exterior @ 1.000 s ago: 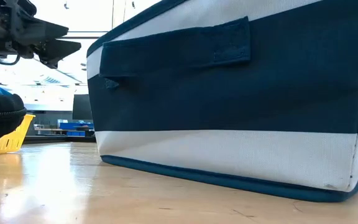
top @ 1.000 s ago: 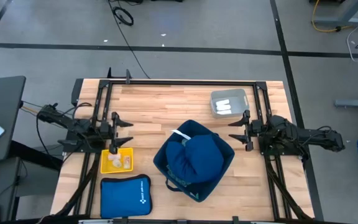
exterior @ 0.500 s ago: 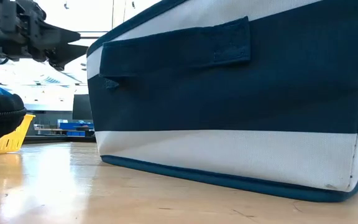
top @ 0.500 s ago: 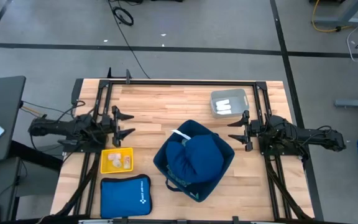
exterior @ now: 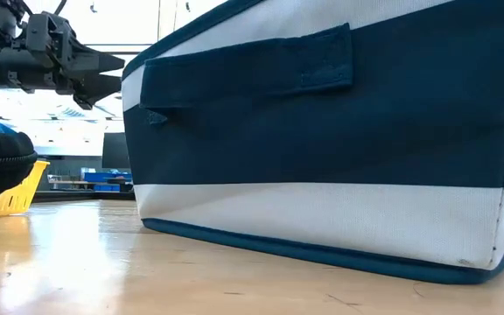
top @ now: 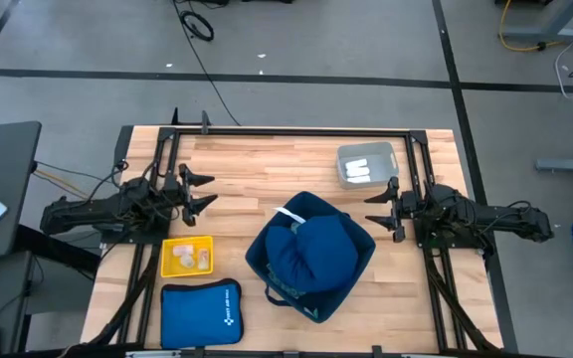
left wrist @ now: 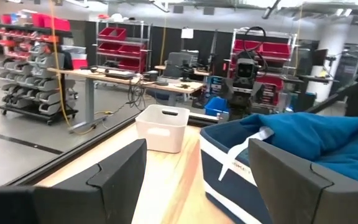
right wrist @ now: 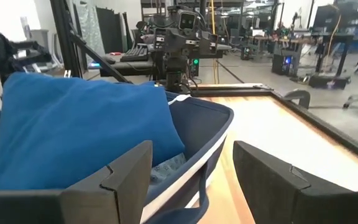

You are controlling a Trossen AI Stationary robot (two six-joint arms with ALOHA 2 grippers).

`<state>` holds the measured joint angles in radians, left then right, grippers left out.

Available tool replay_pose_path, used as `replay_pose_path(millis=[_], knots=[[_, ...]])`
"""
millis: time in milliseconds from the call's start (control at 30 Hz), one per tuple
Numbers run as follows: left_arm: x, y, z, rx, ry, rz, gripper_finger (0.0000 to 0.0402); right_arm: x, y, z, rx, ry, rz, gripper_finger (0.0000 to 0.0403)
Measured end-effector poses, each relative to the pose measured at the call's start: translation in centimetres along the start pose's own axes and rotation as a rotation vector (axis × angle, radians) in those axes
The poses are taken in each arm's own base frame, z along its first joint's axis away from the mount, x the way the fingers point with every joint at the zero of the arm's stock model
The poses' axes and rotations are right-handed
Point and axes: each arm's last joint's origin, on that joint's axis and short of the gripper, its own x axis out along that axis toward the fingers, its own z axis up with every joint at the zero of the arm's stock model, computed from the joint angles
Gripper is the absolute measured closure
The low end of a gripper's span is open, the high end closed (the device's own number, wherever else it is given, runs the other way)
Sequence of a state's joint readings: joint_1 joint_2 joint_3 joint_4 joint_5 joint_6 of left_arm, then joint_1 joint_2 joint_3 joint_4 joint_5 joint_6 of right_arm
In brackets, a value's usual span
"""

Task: Pick & place medical supplies in basket/bin
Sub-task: Return to Home Position

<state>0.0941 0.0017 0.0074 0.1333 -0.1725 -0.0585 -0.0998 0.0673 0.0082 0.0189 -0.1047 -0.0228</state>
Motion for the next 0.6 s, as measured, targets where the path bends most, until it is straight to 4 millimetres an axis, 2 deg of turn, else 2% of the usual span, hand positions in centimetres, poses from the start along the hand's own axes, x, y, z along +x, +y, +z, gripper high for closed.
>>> replay_pose_path(millis=[100,400,600], knots=[[0.0,0.0,0.02,-0.005,-0.002,0.006,0.0116,0.0,0.0,0.0,0.045,0.0,0.0,0.017],[0.0,0.0,0.07,0.08,-0.009,0.007,0.0116,0.0,0.0,0.05,0.029,-0.005,0.0,0.017],[0.0,0.0,0.04,0.023,-0.005,0.007,0.0116,0.0,0.0,0.06,0.029,-0.006,0.0,0.017]])
